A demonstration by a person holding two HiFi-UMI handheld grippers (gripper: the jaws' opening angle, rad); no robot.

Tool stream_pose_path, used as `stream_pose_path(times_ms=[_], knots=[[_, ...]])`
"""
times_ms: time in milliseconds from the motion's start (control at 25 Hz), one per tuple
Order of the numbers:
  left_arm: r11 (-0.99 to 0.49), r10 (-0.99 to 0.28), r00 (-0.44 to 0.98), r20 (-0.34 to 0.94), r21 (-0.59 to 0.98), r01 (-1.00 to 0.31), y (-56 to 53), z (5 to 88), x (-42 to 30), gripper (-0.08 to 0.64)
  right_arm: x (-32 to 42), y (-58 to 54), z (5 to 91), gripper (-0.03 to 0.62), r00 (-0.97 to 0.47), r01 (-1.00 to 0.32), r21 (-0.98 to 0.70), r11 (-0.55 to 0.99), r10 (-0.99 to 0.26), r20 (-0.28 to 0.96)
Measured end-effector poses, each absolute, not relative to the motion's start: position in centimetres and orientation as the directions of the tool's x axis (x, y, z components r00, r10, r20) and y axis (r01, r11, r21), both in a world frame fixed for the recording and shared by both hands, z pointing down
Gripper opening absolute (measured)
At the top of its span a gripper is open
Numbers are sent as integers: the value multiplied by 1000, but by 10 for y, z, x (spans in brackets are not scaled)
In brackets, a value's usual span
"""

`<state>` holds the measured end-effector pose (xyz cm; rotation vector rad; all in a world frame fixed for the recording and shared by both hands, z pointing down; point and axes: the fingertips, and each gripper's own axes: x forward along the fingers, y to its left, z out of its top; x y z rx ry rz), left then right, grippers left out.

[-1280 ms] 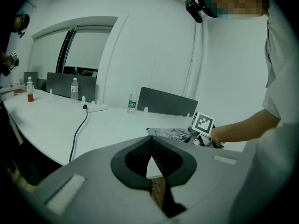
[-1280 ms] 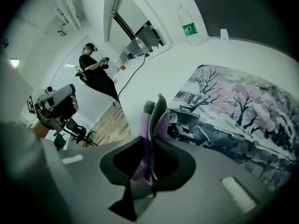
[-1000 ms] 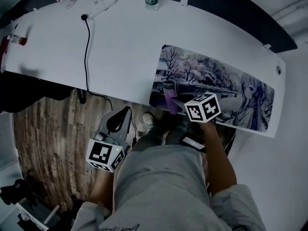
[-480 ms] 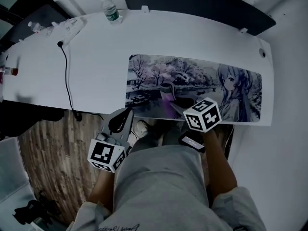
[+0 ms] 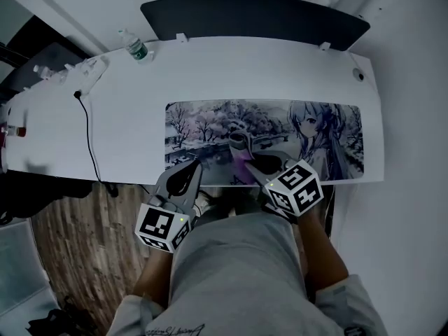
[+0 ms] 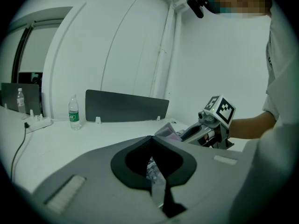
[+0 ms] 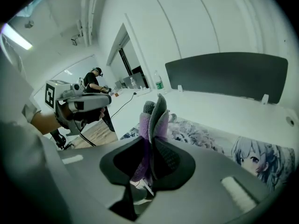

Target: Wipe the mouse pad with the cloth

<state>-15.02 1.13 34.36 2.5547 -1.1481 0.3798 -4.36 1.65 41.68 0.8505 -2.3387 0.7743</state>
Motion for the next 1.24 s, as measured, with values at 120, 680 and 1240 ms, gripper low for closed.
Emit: stream_pose_path(times_ms=[120,680,1240], knots=[[-626,-684,639,351,168,-762,10,337,-142,18,-37,14,397,72,-672,-688,-309,657,-415,613],[-584,-725,599,339,159,-796,12,324,-158,18,-51,15,364,72,-707,-648,-281,708,-423,566],[-592,-720,608,334,160,-790,14,321,-170,18,-64,12,357,71,-704,-658,-279,699,-440,557]])
